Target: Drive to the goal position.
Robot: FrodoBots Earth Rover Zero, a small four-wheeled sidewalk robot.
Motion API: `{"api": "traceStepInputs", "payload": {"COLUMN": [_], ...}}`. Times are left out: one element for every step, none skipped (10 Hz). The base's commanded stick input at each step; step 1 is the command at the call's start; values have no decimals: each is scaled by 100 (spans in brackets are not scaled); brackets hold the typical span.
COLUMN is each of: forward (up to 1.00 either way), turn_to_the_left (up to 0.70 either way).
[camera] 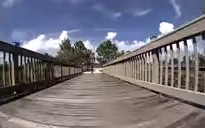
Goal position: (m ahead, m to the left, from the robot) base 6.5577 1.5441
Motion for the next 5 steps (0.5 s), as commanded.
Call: {"api": "traceStepInputs", "payload": {"forward": [85, 85, 85, 85, 85], "turn_to_the_left": [0, 0, 0, 0, 0]}}
